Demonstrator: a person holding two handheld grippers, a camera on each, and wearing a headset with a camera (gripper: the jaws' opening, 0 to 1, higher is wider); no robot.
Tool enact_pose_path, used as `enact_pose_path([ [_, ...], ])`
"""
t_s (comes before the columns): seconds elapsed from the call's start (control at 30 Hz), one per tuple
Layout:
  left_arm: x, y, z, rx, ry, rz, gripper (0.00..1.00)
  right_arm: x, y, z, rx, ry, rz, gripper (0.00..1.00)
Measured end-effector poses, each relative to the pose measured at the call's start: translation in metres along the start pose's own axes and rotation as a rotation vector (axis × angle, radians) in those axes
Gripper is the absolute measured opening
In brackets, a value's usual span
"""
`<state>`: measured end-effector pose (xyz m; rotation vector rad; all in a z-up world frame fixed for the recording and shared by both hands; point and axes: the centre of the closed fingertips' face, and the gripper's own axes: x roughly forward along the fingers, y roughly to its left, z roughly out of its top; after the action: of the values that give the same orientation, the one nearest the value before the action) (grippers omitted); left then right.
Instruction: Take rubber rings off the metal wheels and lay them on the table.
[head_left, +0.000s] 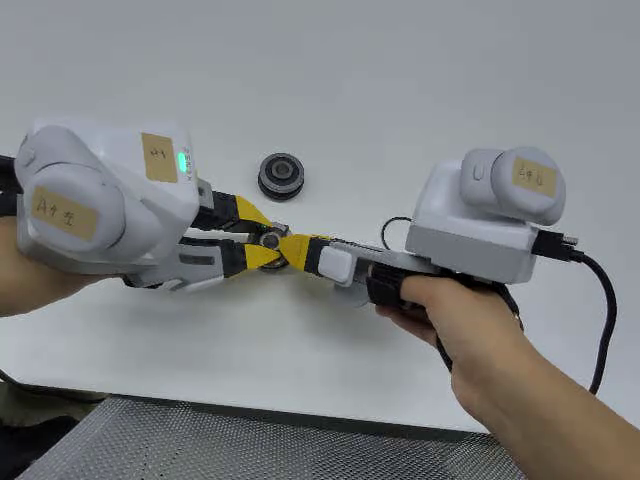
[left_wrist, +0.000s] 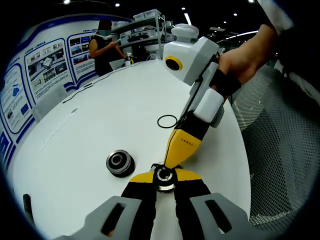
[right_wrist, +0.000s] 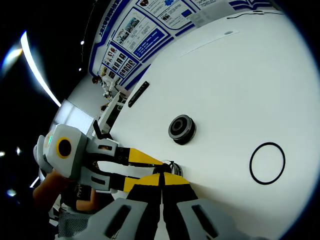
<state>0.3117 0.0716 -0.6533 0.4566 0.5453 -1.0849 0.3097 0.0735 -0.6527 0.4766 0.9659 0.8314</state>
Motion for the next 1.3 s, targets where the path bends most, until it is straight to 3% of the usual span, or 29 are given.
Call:
enact_pose_path([
  [0.17, 0.001, 0.000, 0.000, -0.003, -0.001, 0.003, 0.13, 0.000, 0.003, 0.002, -0.032, 0.007, -0.016, 0.00],
  [0.4, 0.001, 0.001, 0.001, -0.005, 0.000, 0.003, 0.13, -0.003, 0.004, 0.003, -0.012, 0.000, -0.013, 0.01],
  [0.73, 0.001, 0.001, 0.000, -0.012, 0.015, 0.005, 0.14, -0.005, 0.006, 0.002, 0.081, -0.011, 0.012, 0.02],
  [1.13, -0.006, 0.002, -0.001, -0.034, 0.041, 0.017, 0.18, -0.005, 0.009, -0.002, 0.123, -0.019, 0.023, 0.02],
  [1.3, -0.011, 0.004, 0.002, -0.044, 0.028, 0.029, 0.19, -0.005, 0.011, 0.000, 0.131, -0.023, 0.032, 0.02],
])
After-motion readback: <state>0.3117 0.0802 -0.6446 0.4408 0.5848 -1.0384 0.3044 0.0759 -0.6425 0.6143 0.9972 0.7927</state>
